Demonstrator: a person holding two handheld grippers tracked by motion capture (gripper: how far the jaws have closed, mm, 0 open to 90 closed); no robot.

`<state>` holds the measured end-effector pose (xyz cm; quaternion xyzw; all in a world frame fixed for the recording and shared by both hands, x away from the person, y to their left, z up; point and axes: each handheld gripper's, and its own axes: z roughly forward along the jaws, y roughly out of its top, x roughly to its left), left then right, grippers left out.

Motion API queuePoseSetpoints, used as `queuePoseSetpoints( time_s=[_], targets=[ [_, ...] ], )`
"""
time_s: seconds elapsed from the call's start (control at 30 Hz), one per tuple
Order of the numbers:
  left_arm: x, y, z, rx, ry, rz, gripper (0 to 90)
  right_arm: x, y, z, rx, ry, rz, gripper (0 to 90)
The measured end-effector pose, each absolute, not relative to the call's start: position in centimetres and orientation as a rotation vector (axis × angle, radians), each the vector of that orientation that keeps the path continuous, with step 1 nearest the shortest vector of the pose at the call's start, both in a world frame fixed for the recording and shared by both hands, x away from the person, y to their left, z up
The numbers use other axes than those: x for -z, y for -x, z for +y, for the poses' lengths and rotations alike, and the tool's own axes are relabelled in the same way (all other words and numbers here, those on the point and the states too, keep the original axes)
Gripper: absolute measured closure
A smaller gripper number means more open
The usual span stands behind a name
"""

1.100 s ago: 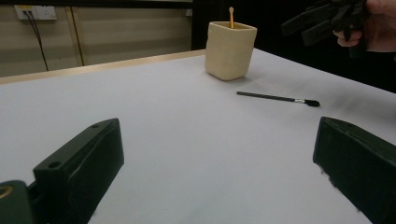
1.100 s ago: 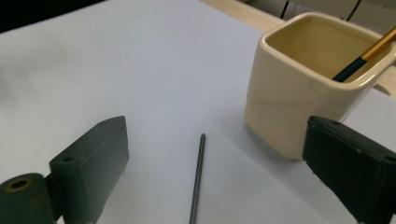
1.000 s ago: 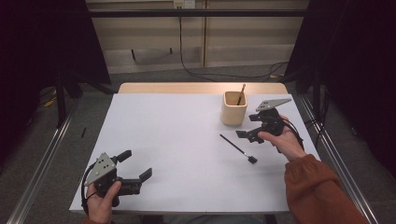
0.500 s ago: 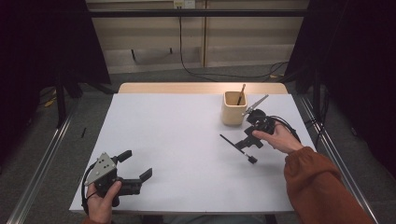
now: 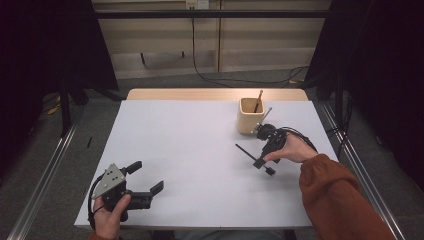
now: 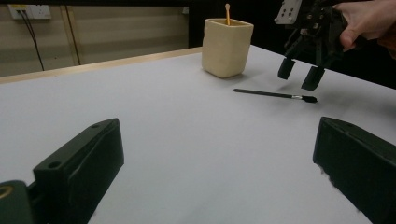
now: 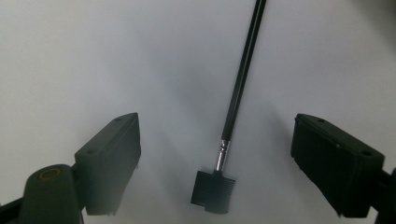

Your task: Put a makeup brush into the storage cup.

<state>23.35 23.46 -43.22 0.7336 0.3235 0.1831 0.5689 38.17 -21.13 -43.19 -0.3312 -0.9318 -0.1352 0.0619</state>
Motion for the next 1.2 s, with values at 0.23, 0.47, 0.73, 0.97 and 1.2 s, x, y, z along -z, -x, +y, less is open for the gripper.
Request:
queuePoseSetpoints(
  time_s=[0.23, 0.47, 0.73, 0.97, 1.2],
  targets=[
    [43.2, -23.3, 23.4, -0.437, -1.735, 0.749, 1.8, 43.8, -38.4, -21.0, 0.34, 0.989, -2.817, 37.2],
    [43.2, -23.4, 23.3, -0.43, -1.731, 0.751, 1.8, 44.1, -38.4, -20.8, 0.294, 0.999, -2.817, 56.1],
    [43.2, -23.4, 23.4, -0.432, -1.728, 0.755, 1.8, 44.7, -38.6, -20.4, 0.251, 0.999, -2.82, 68.8],
    [43.2, -23.3, 23.4, -0.432, -1.728, 0.756, 1.8, 45.0, -38.4, -20.2, 0.204, 1.038, -2.851, 78.4],
    [43.2, -23.3, 23.4, -0.44, -1.732, 0.755, 1.8, 45.0, -38.3, -19.9, 0.174, 1.046, -2.88, 83.7]
  ],
)
